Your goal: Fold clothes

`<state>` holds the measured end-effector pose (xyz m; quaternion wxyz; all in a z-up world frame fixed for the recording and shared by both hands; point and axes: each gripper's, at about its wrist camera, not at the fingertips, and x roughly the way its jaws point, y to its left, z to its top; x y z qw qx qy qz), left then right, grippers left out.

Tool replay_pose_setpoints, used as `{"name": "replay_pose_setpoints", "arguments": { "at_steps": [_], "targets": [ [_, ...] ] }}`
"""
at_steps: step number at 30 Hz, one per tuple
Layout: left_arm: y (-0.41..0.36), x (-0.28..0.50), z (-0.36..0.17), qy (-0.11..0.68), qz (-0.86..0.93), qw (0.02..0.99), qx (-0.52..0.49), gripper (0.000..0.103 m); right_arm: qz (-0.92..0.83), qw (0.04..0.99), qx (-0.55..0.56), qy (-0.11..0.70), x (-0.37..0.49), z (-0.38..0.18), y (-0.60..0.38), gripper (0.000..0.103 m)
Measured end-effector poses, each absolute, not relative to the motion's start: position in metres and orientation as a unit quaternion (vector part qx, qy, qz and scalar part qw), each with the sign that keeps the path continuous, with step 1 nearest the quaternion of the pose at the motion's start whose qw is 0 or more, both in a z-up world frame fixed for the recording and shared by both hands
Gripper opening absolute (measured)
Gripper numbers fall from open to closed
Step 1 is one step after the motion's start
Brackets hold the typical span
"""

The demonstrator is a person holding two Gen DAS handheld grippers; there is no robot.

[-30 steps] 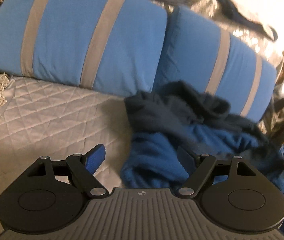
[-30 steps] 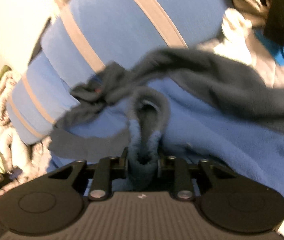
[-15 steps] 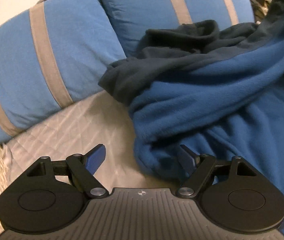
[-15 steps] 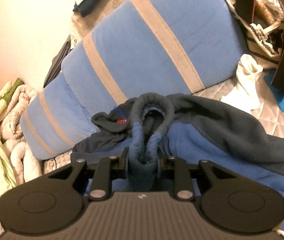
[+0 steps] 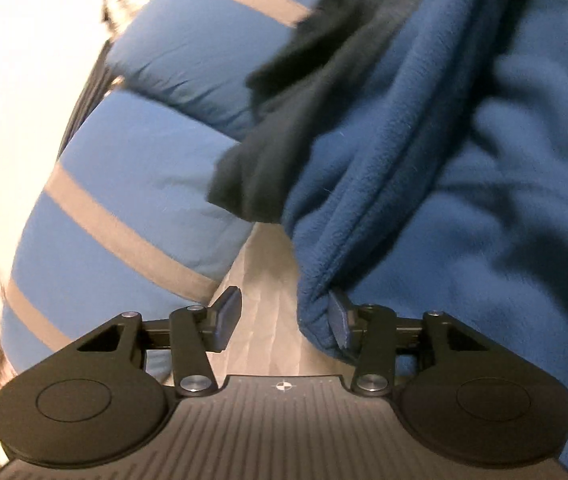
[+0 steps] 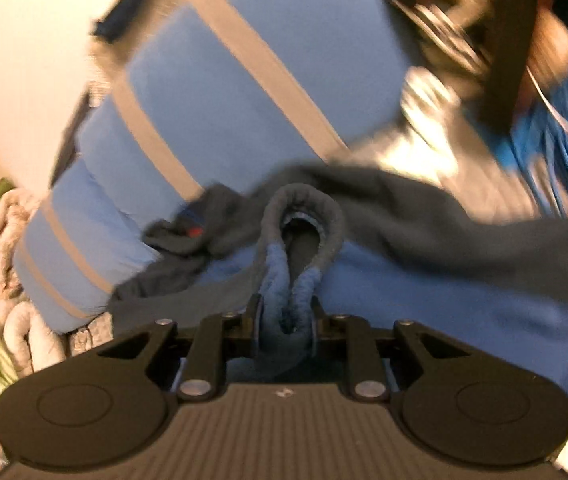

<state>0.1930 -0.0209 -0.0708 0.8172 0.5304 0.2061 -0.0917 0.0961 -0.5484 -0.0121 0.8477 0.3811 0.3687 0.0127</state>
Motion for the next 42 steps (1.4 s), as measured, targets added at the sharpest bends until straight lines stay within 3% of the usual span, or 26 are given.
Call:
{"name": "replay_pose_setpoints", "arguments": {
  "at_steps": [4, 9, 12, 19, 21, 24, 26, 29, 40, 42],
  "targets": [
    [-0.012, 0.204, -0.066, 0.247, -0.099, 0.837, 0.478, 0.043, -0.002, 0.815, 0.426, 0.392, 0.084, -0.053, -0.552, 0.023],
    [0.023, 0.233, -0.044, 0.334, -0.106, 0.888, 0.297, 0.045, 0.011, 0.803, 0.446, 0.395, 0.074, -0.069, -0.54, 0.022],
    [0.042, 0.237, -0.038, 0.349, -0.108, 0.903, 0.227, 0.056, 0.027, 0.807, 0.439, 0.393, 0.07, -0.063, -0.529, 0.022],
    [-0.006, 0.17, -0.07, 0.159, -0.127, 0.821, 0.533, 0.057, 0.027, 0.806, 0.438, 0.398, 0.07, -0.06, -0.532, 0.023],
    [-0.014, 0.163, -0.076, 0.134, -0.135, 0.795, 0.576, 0.057, 0.026, 0.805, 0.439, 0.398, 0.07, -0.059, -0.531, 0.023],
    [-0.021, 0.165, -0.08, 0.131, -0.148, 0.775, 0.601, 0.053, 0.026, 0.806, 0.439, 0.397, 0.071, -0.057, -0.529, 0.023],
    [-0.022, 0.169, -0.084, 0.13, -0.152, 0.754, 0.626, 0.025, 0.028, 0.804, 0.443, 0.396, 0.071, -0.055, -0.529, 0.023],
    [-0.016, 0.177, -0.08, 0.135, -0.156, 0.749, 0.63, 0.013, 0.035, 0.802, 0.45, 0.391, 0.07, -0.051, -0.529, 0.023],
    [0.009, 0.19, -0.093, 0.189, -0.145, 0.756, 0.61, 0.011, 0.016, 0.801, 0.417, 0.43, 0.07, -0.075, -0.508, 0.025],
    [0.013, 0.197, -0.09, 0.219, -0.117, 0.77, 0.588, 0.011, 0.01, 0.804, 0.412, 0.428, 0.071, -0.072, -0.507, 0.047]
  ]
}}
